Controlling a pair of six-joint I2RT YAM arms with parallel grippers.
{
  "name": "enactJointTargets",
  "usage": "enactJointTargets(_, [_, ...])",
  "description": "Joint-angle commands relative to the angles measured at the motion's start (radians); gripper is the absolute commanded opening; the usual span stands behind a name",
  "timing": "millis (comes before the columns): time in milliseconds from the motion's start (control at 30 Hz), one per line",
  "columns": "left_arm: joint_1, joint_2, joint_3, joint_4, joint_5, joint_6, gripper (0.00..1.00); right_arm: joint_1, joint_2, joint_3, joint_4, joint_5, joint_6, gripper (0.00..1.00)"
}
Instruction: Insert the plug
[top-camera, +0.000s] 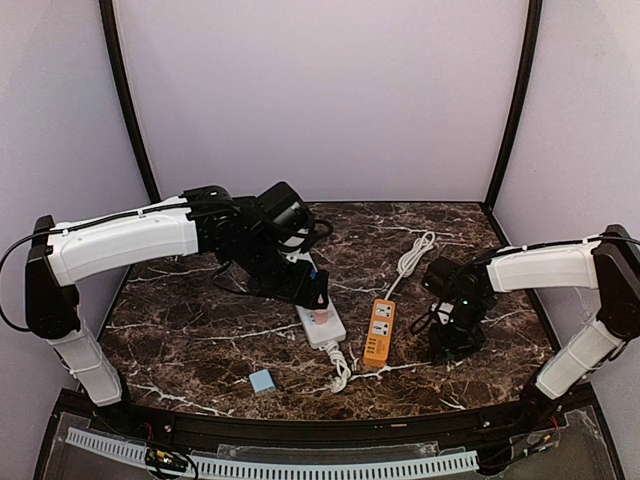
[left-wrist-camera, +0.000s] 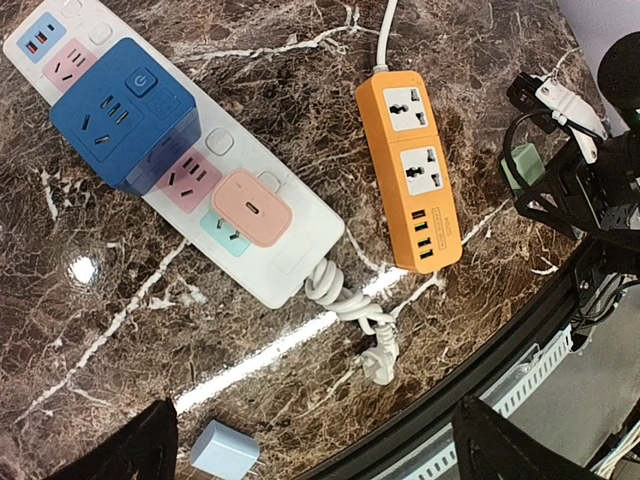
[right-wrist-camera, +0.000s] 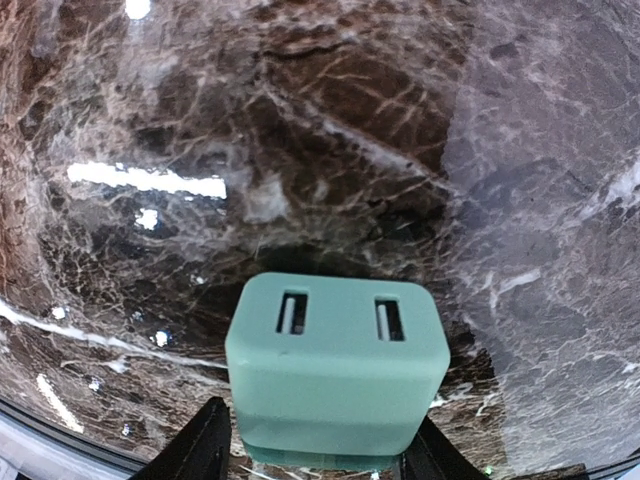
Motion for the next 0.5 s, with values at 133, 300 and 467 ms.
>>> enactJointTargets(133, [-0.001, -0.041, -0.019, 0.023, 0.004, 0.017, 0.96, 0.019, -0.007, 0.016, 0.010, 0.019, 0.036, 0.50])
enactJointTargets(300, [0.002, -0.041, -0.018, 0.031, 0.009, 0.033, 0.96, 0.021, -0.022, 0.010, 0.005, 0.021, 0.057, 0.62])
enactJointTargets(467, [0.006, -0.047, -0.025, 0.038, 0.017, 0.048, 0.96, 0.022, -0.031, 0.001, 0.033, 0.045, 0.084, 0.67])
